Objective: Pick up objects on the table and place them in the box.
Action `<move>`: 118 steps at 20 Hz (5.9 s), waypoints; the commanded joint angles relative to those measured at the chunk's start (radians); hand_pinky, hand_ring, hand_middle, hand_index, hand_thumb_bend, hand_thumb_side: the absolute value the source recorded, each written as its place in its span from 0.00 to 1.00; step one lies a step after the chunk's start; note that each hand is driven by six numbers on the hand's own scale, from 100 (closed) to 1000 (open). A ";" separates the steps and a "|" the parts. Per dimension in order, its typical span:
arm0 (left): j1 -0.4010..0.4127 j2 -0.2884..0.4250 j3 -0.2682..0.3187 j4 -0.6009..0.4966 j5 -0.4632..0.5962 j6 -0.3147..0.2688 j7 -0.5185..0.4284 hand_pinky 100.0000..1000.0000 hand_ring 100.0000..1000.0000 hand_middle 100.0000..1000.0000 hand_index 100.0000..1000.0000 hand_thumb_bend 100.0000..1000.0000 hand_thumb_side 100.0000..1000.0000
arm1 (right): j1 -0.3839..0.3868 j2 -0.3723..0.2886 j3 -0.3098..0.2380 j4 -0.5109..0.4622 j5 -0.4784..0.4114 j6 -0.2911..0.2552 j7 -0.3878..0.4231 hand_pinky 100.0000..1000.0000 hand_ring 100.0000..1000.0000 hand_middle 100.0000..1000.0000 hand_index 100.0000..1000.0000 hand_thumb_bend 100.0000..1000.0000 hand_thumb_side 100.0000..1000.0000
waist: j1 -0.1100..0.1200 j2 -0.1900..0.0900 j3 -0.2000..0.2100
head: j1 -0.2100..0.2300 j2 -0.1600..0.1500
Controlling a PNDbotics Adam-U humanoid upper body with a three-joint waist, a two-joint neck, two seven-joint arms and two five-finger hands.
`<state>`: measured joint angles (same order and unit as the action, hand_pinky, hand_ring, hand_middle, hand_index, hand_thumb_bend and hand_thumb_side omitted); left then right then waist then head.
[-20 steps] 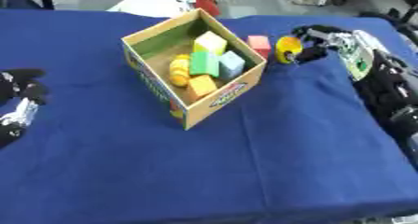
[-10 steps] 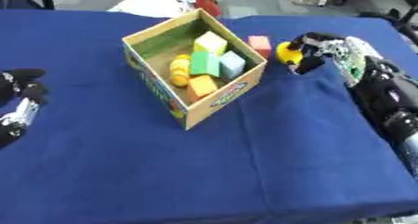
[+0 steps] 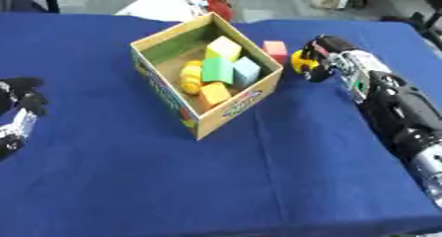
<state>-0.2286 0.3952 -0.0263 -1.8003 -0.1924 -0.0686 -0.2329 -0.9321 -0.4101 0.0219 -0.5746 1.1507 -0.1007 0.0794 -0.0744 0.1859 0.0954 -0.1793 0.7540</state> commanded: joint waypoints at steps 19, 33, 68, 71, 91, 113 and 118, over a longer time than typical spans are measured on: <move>-0.004 0.010 0.015 -0.014 0.000 -0.001 0.008 0.74 0.50 0.51 0.79 0.00 0.59 | -0.046 -0.057 0.028 -0.195 0.044 -0.001 -0.189 0.58 0.49 0.18 0.33 0.00 0.00 | -0.002 -0.016 -0.013 | -0.001 -0.002; -0.018 0.002 0.006 -0.018 0.005 -0.003 -0.001 0.74 0.50 0.51 0.79 0.00 0.58 | -0.138 0.097 0.166 -0.352 -0.089 -0.167 -0.003 0.65 0.58 0.41 0.65 0.00 0.00 | -0.003 -0.020 0.044 | -0.020 -0.012; 0.033 -0.047 0.040 -0.012 0.050 -0.008 0.144 0.74 0.51 0.52 0.75 0.00 0.61 | 0.591 0.097 0.043 -1.132 -1.002 -0.028 -0.264 0.52 0.54 0.62 0.87 0.00 0.47 | -0.005 -0.001 -0.096 | 0.191 0.005; 0.041 -0.056 0.039 -0.007 0.068 -0.016 0.167 0.74 0.52 0.53 0.75 0.00 0.63 | 0.620 0.152 0.033 -1.131 -1.032 -0.040 -0.283 0.52 0.54 0.61 0.87 0.00 0.50 | -0.002 0.004 -0.104 | 0.192 0.003; 0.070 -0.086 0.024 0.017 0.093 -0.061 0.211 0.78 0.57 0.57 0.79 0.00 1.00 | 0.685 0.252 0.045 -1.093 -1.063 -0.076 -0.241 0.53 0.55 0.62 0.88 0.00 0.65 | 0.012 0.021 -0.118 | 0.189 -0.004; 0.083 -0.081 0.017 0.019 0.096 -0.106 0.172 0.82 0.62 0.62 0.83 0.00 1.00 | 0.419 -0.306 0.043 -1.005 -0.894 -0.033 0.067 0.73 0.79 0.89 1.00 0.00 0.31 | -0.008 -0.006 -0.090 | 0.119 -0.011; 0.083 -0.076 0.009 0.023 0.102 -0.106 0.158 0.81 0.60 0.61 0.82 0.00 1.00 | 0.248 -0.375 0.089 -0.776 -0.738 -0.062 0.293 0.80 0.88 0.94 1.00 0.04 0.21 | -0.018 -0.007 -0.072 | 0.100 -0.010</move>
<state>-0.1401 0.2991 -0.0151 -1.7693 -0.0974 -0.1731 -0.0693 -0.6622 -0.7366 0.1096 -1.3944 0.3710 -0.1554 0.3224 -0.0806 0.2073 0.0248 -0.0730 0.7473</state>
